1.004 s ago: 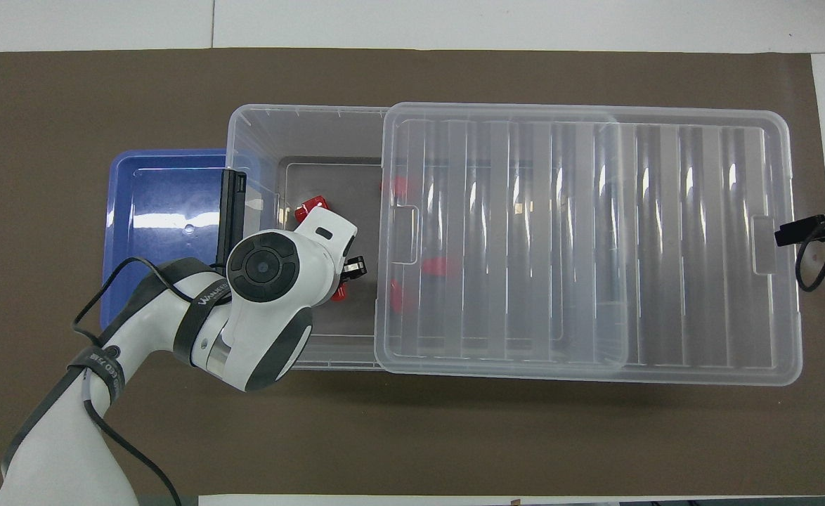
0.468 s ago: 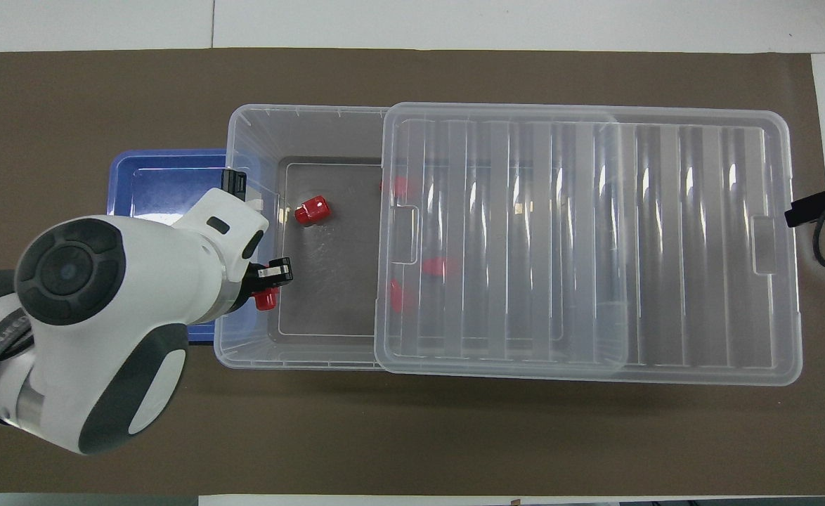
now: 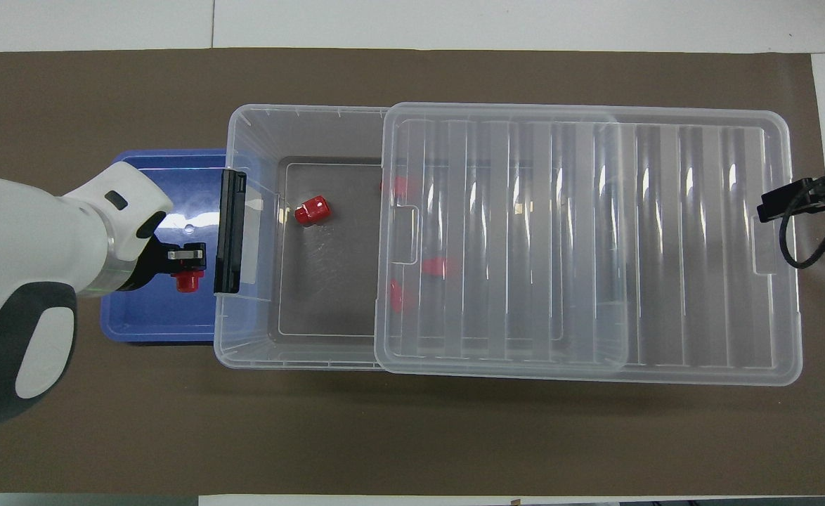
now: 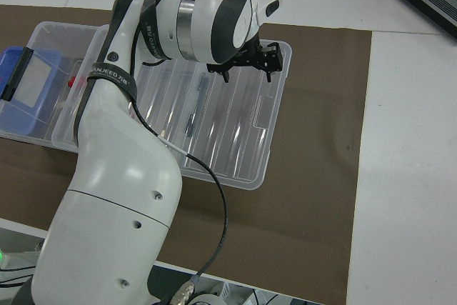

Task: Place red block in blue tray from box
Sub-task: 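Carry the red block with the left gripper over the blue tray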

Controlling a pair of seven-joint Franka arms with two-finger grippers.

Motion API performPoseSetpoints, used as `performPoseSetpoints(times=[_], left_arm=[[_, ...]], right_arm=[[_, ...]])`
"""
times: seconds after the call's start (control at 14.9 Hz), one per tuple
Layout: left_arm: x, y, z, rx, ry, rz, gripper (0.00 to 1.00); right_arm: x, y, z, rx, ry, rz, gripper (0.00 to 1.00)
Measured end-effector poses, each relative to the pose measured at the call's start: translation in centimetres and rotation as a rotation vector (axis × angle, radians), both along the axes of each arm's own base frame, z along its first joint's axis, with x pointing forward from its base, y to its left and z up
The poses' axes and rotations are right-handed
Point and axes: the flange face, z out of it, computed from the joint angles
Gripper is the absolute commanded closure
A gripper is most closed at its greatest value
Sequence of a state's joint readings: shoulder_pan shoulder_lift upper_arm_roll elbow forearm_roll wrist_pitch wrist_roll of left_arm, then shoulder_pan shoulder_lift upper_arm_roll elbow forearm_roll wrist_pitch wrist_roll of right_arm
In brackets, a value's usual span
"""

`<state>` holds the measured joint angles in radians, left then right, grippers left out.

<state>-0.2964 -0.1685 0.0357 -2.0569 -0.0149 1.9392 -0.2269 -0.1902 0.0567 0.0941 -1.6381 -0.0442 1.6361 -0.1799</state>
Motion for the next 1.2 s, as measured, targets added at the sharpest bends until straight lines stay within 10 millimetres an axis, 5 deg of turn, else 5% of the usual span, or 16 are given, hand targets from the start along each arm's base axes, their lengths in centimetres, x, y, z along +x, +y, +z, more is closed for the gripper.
performPoseSetpoints(times=[0.2,0.4,0.74,1.14,1.2], left_arm=[[0.9,4.9,-1.1,0.010,0.016,-0.052,1.00],[1.0,7.1,-4.8,0.015,0.045,-0.067,1.00],[2.4,6.9,-12.5,0.022,0.054,-0.067,1.00],[2.5,6.7,-18.4,0.024,0.036,-0.068,1.00],[2.3,6.7,-18.8,0.025,0.039,-0.068,0.93]], right_arm=[[0.0,0.4,0.0,0.000,0.001,-0.011,0.00],[0.0,0.4,-0.1,0.000,0.004,-0.012,0.00],[-0.1,0.4,0.0,0.000,0.006,-0.013,0.00],[-0.1,1.0,0.2,0.000,0.002,-0.003,0.00],[-0.1,1.1,0.2,0.000,0.001,-0.002,0.00]])
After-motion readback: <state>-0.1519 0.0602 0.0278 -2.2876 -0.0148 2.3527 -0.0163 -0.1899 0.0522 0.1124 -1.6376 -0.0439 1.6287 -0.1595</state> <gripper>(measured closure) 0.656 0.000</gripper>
